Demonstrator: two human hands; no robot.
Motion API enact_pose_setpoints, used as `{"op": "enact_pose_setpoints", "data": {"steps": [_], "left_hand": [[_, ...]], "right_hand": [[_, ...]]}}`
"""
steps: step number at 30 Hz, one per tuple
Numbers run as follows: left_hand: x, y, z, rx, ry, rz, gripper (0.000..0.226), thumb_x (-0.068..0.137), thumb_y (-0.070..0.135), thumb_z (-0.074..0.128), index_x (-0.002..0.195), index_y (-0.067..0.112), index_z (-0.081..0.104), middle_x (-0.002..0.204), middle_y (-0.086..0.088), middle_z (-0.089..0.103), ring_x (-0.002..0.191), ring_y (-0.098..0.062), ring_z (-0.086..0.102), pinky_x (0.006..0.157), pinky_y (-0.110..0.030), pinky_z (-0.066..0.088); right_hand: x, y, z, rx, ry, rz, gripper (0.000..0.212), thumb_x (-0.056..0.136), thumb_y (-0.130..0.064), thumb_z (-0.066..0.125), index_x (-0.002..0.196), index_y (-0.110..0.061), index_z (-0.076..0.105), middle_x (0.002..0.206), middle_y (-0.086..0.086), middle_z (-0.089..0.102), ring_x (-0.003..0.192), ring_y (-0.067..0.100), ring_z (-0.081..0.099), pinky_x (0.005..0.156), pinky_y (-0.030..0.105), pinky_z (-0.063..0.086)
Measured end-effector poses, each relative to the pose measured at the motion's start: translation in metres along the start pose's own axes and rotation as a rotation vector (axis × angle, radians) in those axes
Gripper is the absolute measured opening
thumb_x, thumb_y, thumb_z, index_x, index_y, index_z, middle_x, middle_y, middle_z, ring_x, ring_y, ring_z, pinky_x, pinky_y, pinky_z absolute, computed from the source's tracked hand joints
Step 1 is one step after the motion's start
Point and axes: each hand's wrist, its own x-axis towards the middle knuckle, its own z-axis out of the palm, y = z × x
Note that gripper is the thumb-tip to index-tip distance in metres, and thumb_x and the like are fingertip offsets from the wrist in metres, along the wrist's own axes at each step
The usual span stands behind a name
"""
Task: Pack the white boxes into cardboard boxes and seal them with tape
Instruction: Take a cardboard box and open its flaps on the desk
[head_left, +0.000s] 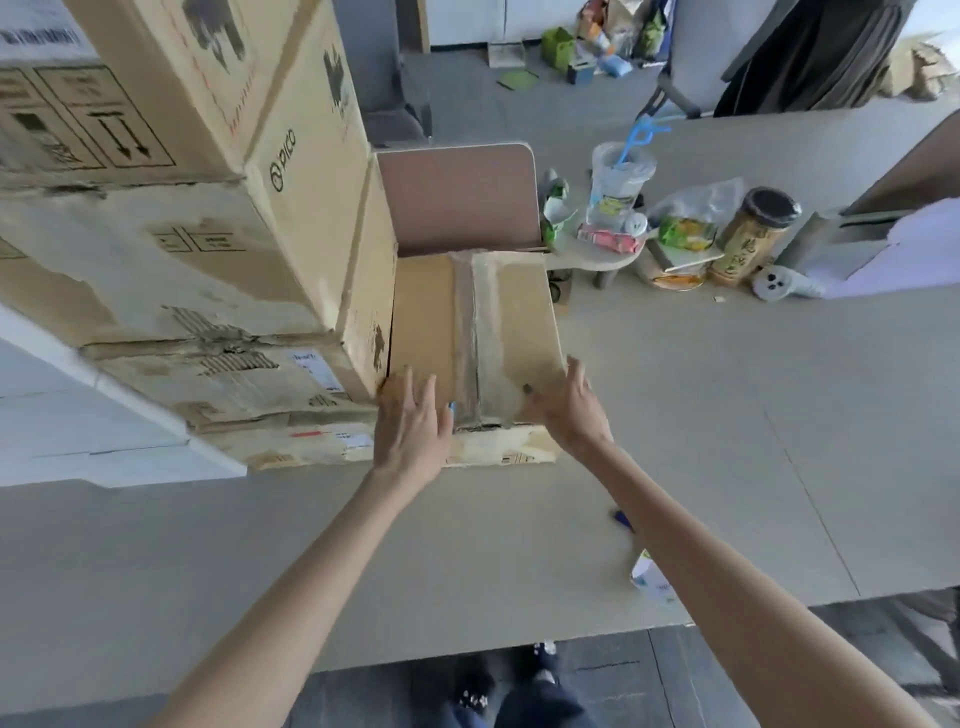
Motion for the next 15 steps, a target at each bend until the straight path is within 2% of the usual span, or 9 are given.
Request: {"op": "enact_pose_setpoints", "data": {"steps": [3,5,7,10,13,15], "left_hand": [[0.009,0.009,0.011,0.005,0.051,-0.090,0.055,0.104,0.036,0.038,0.150,0.007,0.029,0.160,-0.024,0.014,0.147,-0.038,0.016,0.119,-0.045,0.018],[0.013,0.014,0.016,-0.001,0.073,-0.144,0.056,0.102,0.036,0.044,0.148,0.006,0.031,0.159,-0.025,0.016,0.146,-0.040,0.020,0.118,-0.048,0.025],[0.014,0.018,0.020,-0.016,0.093,-0.178,0.057,0.099,0.036,0.049,0.146,0.006,0.034,0.158,-0.026,0.018,0.144,-0.040,0.024,0.115,-0.049,0.030],[0.012,0.025,0.025,-0.111,0.087,-0.228,0.063,0.097,0.039,0.054,0.149,0.010,0.032,0.161,-0.023,0.010,0.142,-0.040,0.026,0.109,-0.047,0.034],[0.008,0.030,0.030,-0.190,0.051,-0.188,0.071,0.093,0.043,0.059,0.151,0.017,0.027,0.162,-0.019,0.003,0.138,-0.040,0.029,0.102,-0.048,0.040],[0.003,0.033,0.035,-0.277,0.028,-0.144,0.080,0.088,0.045,0.066,0.152,0.020,0.024,0.163,-0.015,-0.002,0.142,-0.036,0.022,0.106,-0.047,0.035]], "right_hand": [[0.016,0.017,0.010,0.135,-0.101,0.057,0.066,0.091,-0.046,0.061,0.137,-0.014,0.029,0.132,0.008,0.052,0.114,0.032,0.053,0.086,0.044,0.048],[0.021,0.031,0.013,0.177,-0.151,0.070,0.064,0.091,-0.050,0.061,0.134,-0.013,0.032,0.126,0.006,0.056,0.108,0.028,0.056,0.083,0.041,0.049],[0.023,0.041,0.011,0.201,-0.170,0.063,0.061,0.091,-0.050,0.060,0.133,-0.014,0.034,0.117,0.002,0.057,0.102,0.026,0.056,0.080,0.039,0.047],[0.025,0.052,0.004,0.215,-0.167,0.053,0.061,0.090,-0.050,0.061,0.134,-0.015,0.035,0.112,0.000,0.057,0.098,0.024,0.057,0.080,0.041,0.050],[0.026,0.067,-0.007,0.222,-0.158,0.039,0.060,0.090,-0.049,0.063,0.134,-0.016,0.037,0.110,0.001,0.058,0.095,0.024,0.058,0.076,0.037,0.049],[0.026,0.078,-0.014,0.225,-0.151,0.031,0.061,0.090,-0.046,0.064,0.135,-0.014,0.038,0.109,0.002,0.059,0.094,0.023,0.058,0.077,0.039,0.050]]}}
